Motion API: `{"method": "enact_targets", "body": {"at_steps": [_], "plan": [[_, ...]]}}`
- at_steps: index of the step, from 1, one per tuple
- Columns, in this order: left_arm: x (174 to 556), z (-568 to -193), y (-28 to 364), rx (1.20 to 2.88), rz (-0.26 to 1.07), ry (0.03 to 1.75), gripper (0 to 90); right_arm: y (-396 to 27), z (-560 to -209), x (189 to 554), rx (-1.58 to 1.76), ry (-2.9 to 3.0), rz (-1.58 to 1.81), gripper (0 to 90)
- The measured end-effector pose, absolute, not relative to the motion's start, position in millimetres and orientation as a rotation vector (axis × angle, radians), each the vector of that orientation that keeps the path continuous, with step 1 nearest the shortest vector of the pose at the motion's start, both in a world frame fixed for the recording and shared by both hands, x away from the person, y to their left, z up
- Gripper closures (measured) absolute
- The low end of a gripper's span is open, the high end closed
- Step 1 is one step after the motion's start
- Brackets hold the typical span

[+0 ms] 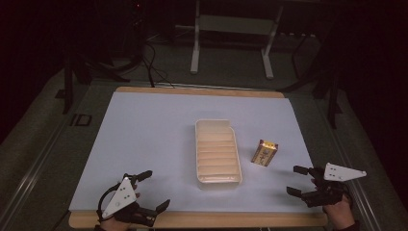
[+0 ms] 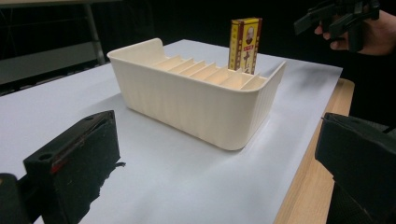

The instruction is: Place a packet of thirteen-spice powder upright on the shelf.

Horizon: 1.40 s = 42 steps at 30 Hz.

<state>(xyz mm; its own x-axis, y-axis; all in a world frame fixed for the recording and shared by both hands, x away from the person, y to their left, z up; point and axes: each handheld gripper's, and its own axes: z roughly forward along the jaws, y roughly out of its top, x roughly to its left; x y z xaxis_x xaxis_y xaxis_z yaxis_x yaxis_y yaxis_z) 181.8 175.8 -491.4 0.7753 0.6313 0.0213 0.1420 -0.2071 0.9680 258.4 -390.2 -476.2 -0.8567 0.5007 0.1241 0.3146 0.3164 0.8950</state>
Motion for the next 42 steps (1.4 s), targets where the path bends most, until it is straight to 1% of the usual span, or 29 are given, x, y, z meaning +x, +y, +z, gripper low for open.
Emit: {"method": "enact_targets", "body": {"at_steps": [10, 22, 31, 42], "plan": [[188, -495, 172, 1.769, 0.497, 0.616, 0.4, -389, -480, 264, 0.709, 2.499, 1.498, 13.9], [188, -496, 172, 1.779, 0.486, 0.612, 0.4, -376, -476, 273, 0.625, 2.714, 1.288, 14.0], [188, -497, 170, 1.795, 0.484, 0.602, 0.4, -362, -476, 279, 0.586, 2.890, 1.013, 14.0], [188, -497, 168, 1.806, 0.476, 0.597, 0.4, -335, -474, 284, 0.550, 3.047, 0.621, 14.0]]}}
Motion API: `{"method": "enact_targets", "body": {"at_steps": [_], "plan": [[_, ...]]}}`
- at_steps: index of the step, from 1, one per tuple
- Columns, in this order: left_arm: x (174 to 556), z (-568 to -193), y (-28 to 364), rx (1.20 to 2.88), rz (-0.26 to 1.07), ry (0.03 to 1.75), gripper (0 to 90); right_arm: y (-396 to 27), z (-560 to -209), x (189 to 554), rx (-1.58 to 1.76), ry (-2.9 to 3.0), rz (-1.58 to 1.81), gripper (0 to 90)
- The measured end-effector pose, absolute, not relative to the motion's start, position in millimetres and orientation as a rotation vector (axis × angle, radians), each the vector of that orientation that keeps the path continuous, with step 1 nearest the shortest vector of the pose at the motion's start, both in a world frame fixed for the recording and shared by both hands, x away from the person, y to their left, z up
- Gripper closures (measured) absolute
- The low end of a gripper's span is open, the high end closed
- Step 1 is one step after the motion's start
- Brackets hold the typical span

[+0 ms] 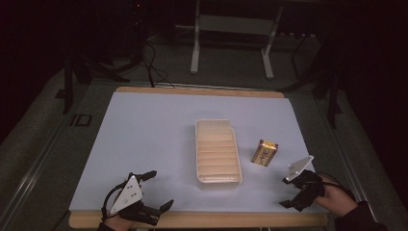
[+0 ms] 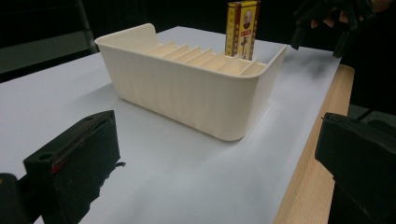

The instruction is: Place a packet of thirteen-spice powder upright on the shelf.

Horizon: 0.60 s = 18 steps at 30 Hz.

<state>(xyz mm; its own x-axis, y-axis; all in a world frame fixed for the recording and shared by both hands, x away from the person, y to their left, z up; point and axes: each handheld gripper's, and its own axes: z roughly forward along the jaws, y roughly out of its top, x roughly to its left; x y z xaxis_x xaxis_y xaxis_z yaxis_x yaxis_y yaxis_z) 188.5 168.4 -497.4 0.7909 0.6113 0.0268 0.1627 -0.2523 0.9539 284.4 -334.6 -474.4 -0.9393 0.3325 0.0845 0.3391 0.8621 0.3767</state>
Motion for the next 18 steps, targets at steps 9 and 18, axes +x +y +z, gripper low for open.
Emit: {"method": "enact_targets", "body": {"at_steps": [9, 18], "plan": [[189, -498, 168, 1.812, 0.471, 0.594, 0.4, -315, -466, 291, -0.522, -3.024, -0.402, 14.0], [189, -498, 168, 1.816, 0.468, 0.595, 0.4, -298, -460, 294, -0.482, -2.993, -0.227, 14.4]]}}
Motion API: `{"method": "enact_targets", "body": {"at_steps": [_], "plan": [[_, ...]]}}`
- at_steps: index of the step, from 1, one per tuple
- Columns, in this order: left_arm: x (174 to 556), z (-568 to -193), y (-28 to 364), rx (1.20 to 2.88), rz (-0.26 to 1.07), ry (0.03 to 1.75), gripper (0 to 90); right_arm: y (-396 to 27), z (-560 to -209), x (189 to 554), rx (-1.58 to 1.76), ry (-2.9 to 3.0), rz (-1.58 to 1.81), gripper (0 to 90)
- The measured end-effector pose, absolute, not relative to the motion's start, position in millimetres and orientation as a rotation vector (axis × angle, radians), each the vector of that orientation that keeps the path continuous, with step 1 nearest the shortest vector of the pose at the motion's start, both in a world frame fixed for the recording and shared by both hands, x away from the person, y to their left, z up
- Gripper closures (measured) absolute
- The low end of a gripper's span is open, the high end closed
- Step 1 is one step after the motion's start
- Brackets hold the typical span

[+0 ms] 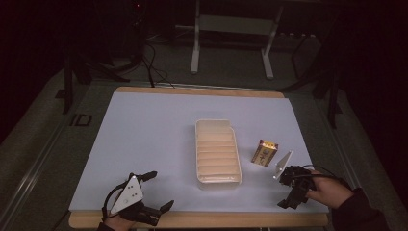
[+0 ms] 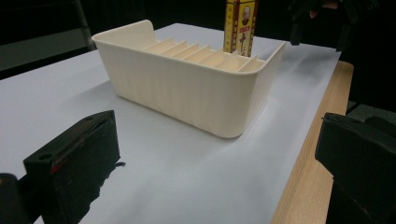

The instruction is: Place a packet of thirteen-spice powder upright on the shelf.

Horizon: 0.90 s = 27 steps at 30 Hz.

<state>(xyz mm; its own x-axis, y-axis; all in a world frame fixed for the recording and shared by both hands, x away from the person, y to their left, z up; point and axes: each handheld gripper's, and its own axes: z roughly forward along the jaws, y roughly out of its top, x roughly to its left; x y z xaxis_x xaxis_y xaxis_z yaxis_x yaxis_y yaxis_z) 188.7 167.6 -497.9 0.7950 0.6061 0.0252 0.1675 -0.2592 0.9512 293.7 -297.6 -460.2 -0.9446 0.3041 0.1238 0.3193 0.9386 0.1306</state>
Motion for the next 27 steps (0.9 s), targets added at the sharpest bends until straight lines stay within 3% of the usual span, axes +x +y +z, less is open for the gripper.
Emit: {"method": "enact_targets", "body": {"at_steps": [16, 27], "plan": [[189, -499, 166, 1.828, 0.460, 0.588, 0.4, -273, -449, 294, -0.385, -2.967, -0.033, 13.2], [190, -499, 166, 1.832, 0.458, 0.585, 0.4, -258, -424, 294, -0.303, -2.986, -0.045, 13.1]]}}
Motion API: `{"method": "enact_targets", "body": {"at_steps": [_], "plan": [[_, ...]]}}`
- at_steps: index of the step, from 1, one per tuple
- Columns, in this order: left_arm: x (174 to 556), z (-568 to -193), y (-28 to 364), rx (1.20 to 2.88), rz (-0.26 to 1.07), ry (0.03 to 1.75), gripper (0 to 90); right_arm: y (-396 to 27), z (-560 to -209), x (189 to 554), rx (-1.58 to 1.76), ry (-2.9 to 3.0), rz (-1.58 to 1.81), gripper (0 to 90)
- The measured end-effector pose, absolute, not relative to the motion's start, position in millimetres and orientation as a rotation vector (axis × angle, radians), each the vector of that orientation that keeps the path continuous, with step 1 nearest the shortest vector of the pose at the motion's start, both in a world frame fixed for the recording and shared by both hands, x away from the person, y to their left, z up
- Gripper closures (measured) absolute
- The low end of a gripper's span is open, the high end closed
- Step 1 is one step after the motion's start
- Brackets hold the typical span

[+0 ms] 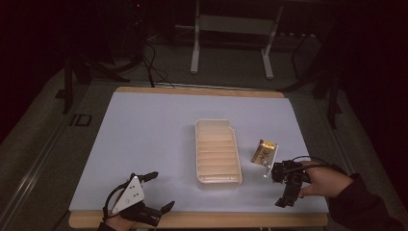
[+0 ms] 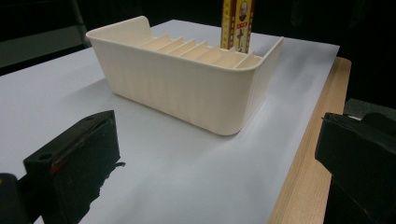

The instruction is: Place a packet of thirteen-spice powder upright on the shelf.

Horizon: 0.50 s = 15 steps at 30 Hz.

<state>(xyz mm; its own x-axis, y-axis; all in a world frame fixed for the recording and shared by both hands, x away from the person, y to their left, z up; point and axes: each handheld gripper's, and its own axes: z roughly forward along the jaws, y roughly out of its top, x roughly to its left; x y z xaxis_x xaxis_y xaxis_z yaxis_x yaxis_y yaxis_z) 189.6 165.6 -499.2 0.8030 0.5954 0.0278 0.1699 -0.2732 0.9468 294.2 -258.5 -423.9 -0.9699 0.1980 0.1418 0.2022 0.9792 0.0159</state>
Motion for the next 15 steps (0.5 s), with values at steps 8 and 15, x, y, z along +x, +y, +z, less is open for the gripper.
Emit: {"method": "enact_targets", "body": {"at_steps": [8, 15], "plan": [[190, -500, 165, 1.837, 0.455, 0.586, 0.4, -250, -403, 299, -0.228, -3.004, -0.067, 13.5], [190, -500, 165, 1.839, 0.453, 0.585, 0.4, -249, -381, 309, -0.245, -3.048, -0.104, 13.8]]}}
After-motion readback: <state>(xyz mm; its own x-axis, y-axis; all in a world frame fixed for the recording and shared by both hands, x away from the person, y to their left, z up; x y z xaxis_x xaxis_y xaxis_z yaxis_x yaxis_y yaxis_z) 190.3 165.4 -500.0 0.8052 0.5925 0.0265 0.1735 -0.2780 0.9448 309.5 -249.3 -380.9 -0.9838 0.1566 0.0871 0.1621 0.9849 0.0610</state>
